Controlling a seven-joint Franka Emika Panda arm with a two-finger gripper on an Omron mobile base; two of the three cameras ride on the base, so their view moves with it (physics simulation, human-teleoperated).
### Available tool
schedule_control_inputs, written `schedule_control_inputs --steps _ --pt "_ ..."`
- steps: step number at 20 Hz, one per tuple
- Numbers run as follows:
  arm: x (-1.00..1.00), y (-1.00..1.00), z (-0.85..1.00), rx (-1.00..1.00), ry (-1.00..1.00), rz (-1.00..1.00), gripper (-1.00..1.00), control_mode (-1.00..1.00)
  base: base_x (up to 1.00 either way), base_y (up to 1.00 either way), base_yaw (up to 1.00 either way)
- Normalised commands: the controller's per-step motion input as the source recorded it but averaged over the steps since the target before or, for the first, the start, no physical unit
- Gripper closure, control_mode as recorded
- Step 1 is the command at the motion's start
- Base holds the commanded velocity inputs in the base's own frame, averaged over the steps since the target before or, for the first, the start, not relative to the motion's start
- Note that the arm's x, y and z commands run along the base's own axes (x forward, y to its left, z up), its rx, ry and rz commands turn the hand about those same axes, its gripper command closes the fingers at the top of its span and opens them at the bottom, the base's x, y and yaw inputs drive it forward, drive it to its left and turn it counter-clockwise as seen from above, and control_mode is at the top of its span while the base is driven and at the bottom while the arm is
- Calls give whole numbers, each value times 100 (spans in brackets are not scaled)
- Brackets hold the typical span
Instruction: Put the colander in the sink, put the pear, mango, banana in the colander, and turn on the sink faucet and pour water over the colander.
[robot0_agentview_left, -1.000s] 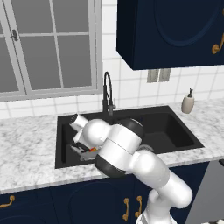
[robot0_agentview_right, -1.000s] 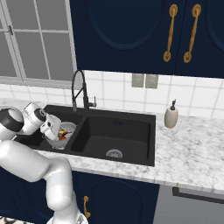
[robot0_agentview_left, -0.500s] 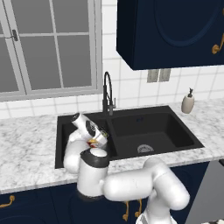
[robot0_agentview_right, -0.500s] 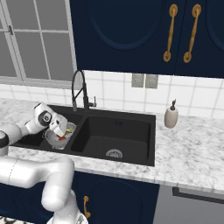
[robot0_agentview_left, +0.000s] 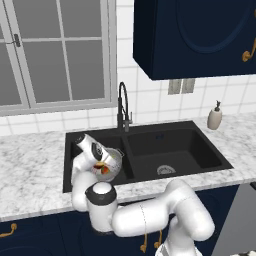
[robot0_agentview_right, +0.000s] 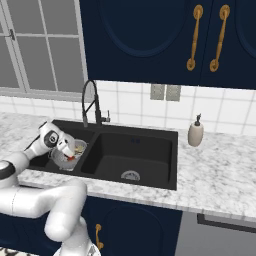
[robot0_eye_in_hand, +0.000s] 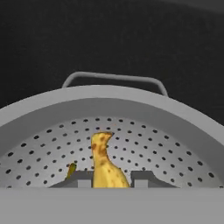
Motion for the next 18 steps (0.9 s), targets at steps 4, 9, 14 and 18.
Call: schedule_control_inputs --steps 4,9,14,18 --pt "-40 0 -5 11 -33 29 -100 -100 0 0 0" --pt "-22 0 0 9 -36 23 -100 -100 0 0 0" --pt "-44 0 79 25 -39 27 -100 -100 0 0 0" --pt "-50 13 100 23 -19 30 -100 -100 0 0 0"
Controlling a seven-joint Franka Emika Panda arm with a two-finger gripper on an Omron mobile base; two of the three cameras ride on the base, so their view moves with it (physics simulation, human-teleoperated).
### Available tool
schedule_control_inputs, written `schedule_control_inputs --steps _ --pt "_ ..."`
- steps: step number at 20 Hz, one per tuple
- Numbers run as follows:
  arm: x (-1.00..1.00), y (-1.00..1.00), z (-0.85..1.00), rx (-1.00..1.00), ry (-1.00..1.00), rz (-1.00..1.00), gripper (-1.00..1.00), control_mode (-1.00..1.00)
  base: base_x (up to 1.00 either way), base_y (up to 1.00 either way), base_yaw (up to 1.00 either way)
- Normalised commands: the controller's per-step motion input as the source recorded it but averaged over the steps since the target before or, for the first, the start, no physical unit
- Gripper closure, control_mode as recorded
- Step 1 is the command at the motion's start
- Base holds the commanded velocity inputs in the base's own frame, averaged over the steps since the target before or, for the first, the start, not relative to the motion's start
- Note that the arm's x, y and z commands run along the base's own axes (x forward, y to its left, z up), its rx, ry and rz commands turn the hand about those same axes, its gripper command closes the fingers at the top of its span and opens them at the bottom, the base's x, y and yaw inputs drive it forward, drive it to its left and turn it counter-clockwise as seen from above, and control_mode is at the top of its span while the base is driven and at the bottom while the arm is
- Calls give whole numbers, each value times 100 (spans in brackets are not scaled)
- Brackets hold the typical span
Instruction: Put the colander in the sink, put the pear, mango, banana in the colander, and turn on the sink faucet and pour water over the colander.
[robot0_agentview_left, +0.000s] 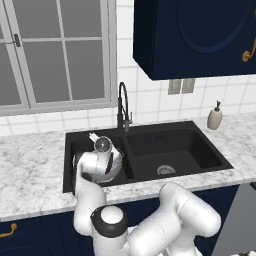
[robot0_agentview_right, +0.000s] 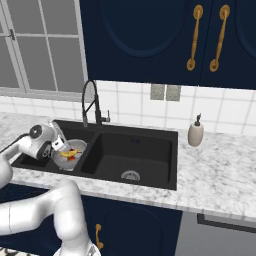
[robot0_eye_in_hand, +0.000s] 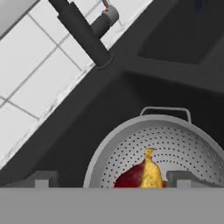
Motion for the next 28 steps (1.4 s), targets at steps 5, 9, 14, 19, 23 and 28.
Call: schedule_control_inputs --steps 5,9,14,19,23,28 --pt "-75 1 100 17 -6 20 -100 -100 0 0 0" --pt "-82 -2 100 20 1 10 -100 -100 0 0 0" --pt "-89 -16 100 23 0 7 -100 -100 0 0 0" --pt "-62 -32 100 24 5 11 -100 -100 0 0 0" --pt "-32 -52 100 14 31 8 -100 -100 0 0 0" --pt "-22 -69 100 6 33 7 -100 -100 0 0 0"
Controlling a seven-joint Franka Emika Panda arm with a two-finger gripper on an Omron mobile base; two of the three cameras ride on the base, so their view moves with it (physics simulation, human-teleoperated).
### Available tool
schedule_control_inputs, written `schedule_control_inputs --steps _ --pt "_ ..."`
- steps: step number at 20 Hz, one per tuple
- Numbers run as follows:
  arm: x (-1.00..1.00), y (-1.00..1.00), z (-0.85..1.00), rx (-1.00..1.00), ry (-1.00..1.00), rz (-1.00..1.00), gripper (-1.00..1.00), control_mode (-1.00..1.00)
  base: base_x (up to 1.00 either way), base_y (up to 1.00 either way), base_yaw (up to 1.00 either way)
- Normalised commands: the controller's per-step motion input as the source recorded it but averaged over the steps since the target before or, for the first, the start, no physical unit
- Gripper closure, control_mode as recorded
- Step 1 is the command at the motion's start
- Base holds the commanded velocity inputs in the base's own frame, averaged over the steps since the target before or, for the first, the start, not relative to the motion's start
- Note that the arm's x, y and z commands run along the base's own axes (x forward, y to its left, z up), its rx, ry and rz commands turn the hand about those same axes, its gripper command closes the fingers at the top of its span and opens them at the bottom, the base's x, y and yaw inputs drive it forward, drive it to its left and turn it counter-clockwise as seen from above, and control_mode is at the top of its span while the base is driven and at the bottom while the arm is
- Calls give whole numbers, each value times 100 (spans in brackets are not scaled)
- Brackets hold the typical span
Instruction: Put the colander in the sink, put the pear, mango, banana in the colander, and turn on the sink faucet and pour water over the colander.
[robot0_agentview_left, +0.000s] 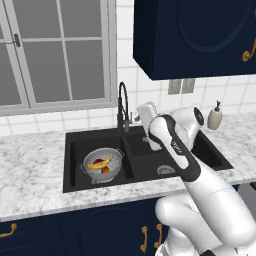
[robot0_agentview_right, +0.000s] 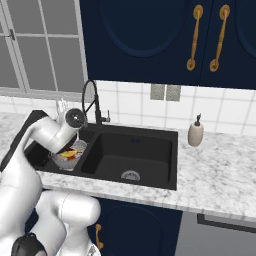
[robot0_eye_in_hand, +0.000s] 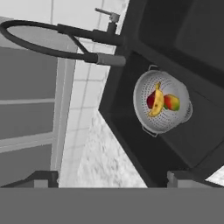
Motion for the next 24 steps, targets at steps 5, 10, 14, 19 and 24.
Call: schedule_control_inputs --steps 5,10,14,19,24 --pt "-7 -80 59 9 18 0 -100 -100 0 0 0" --pt "0 -54 -26 33 3 -10 -100 -100 0 0 0" --pt "18 -15 -7 40 18 -7 -100 -100 0 0 0" --pt "36 -9 -10 36 34 0 -100 -100 0 0 0" --pt "32 -3 -15 27 24 0 -100 -100 0 0 0"
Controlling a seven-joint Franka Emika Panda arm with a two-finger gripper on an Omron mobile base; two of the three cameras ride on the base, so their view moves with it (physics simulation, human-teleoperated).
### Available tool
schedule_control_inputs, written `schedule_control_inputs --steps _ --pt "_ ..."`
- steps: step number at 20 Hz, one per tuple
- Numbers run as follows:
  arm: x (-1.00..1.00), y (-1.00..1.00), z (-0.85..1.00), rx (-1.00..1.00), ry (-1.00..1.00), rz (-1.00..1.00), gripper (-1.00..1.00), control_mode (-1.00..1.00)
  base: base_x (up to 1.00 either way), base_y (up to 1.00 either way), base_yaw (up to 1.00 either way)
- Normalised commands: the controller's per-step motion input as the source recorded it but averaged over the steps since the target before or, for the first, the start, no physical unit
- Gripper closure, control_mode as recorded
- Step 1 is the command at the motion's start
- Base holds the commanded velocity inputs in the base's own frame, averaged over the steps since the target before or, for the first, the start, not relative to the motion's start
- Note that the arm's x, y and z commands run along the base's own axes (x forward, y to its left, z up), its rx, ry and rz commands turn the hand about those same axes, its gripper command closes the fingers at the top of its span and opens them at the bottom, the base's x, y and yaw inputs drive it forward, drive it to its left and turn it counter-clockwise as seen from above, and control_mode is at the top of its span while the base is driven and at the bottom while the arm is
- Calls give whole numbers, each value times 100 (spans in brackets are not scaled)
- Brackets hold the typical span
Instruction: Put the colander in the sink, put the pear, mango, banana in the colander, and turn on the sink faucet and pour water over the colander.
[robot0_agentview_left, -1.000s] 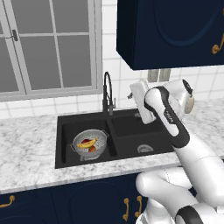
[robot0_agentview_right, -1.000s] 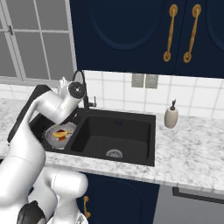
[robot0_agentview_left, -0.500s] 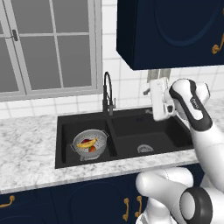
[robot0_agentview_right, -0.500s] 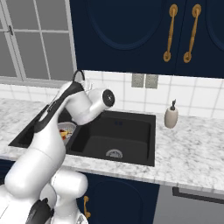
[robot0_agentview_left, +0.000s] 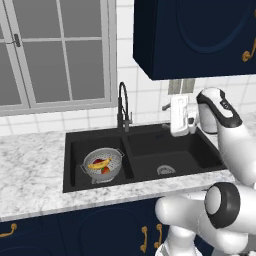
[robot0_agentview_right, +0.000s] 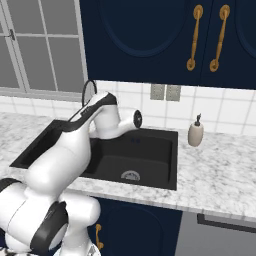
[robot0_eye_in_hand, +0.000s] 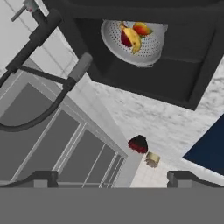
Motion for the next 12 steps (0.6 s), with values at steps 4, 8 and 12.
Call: schedule_control_inputs --steps 4,8,12 --pt "17 0 -25 22 12 0 -100 -100 0 0 0" --pt "35 1 -32 15 15 0 -100 -100 0 0 0" --pt "53 10 -39 13 14 0 -100 -100 0 0 0"
